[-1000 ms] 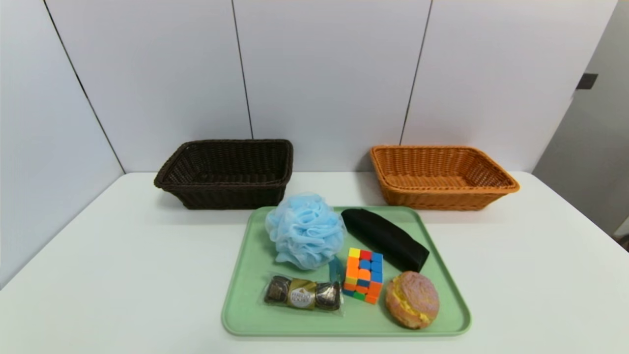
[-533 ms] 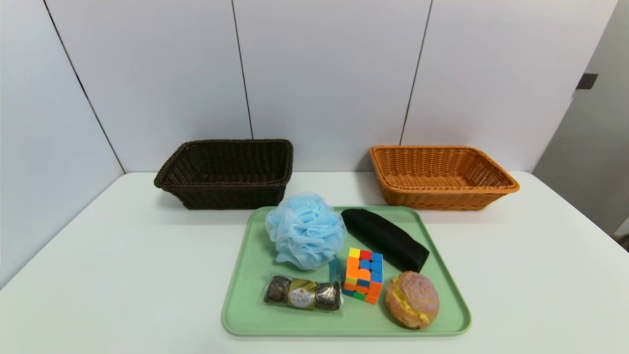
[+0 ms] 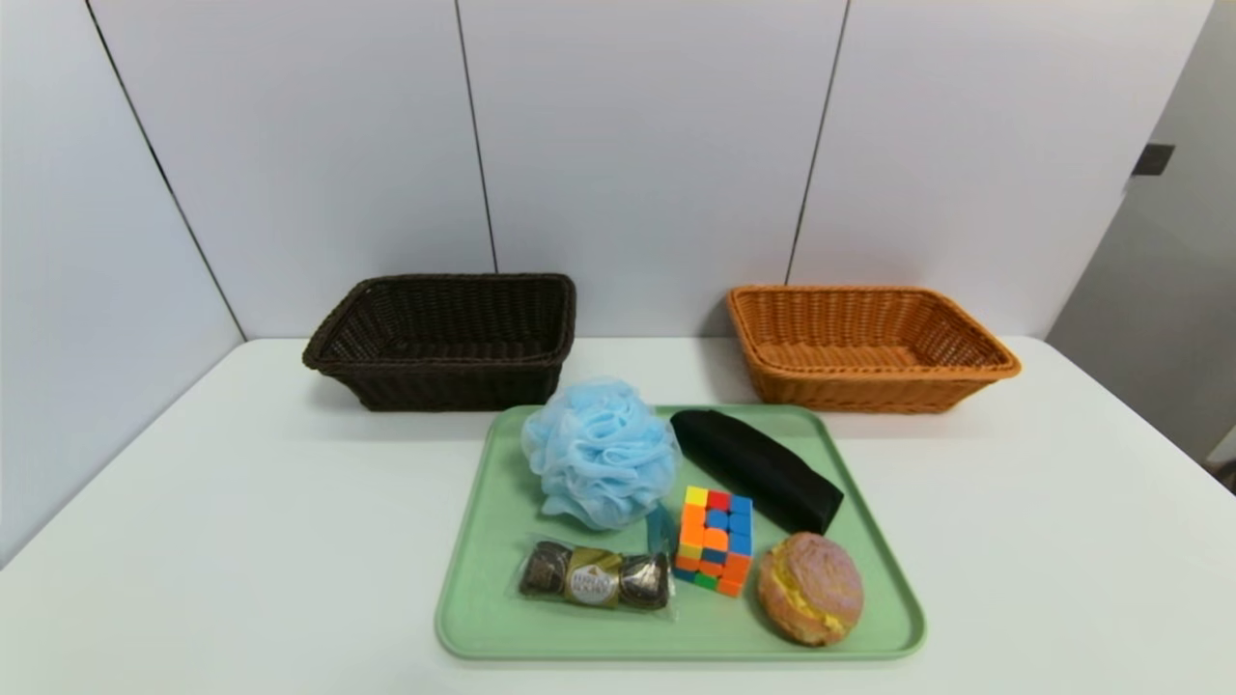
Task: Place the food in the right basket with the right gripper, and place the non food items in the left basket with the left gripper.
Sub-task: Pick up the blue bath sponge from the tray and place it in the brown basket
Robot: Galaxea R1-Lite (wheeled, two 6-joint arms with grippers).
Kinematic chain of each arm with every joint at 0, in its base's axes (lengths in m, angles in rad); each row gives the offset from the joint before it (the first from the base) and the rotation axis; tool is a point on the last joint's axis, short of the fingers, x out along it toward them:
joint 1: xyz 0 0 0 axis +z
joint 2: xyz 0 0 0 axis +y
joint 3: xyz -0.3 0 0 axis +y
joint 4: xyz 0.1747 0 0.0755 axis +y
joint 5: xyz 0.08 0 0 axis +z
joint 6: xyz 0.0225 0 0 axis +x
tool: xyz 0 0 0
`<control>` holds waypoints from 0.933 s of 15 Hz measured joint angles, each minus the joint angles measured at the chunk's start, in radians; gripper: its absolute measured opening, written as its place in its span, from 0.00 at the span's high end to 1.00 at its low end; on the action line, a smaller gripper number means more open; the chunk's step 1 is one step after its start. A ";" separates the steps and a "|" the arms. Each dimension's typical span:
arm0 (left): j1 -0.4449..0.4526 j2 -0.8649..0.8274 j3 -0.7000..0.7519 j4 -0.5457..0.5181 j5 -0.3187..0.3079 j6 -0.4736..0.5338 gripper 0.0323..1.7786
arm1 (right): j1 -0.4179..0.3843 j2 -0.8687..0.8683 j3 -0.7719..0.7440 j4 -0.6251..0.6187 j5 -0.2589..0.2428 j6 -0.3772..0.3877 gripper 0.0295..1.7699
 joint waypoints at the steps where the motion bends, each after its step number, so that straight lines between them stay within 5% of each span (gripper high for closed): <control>1: 0.000 0.013 -0.040 0.056 0.003 -0.004 0.05 | 0.000 0.024 -0.048 0.034 0.004 0.002 0.04; 14: -0.001 0.756 -0.567 0.091 0.038 -0.044 0.05 | -0.011 0.772 -0.603 0.148 -0.056 0.026 0.04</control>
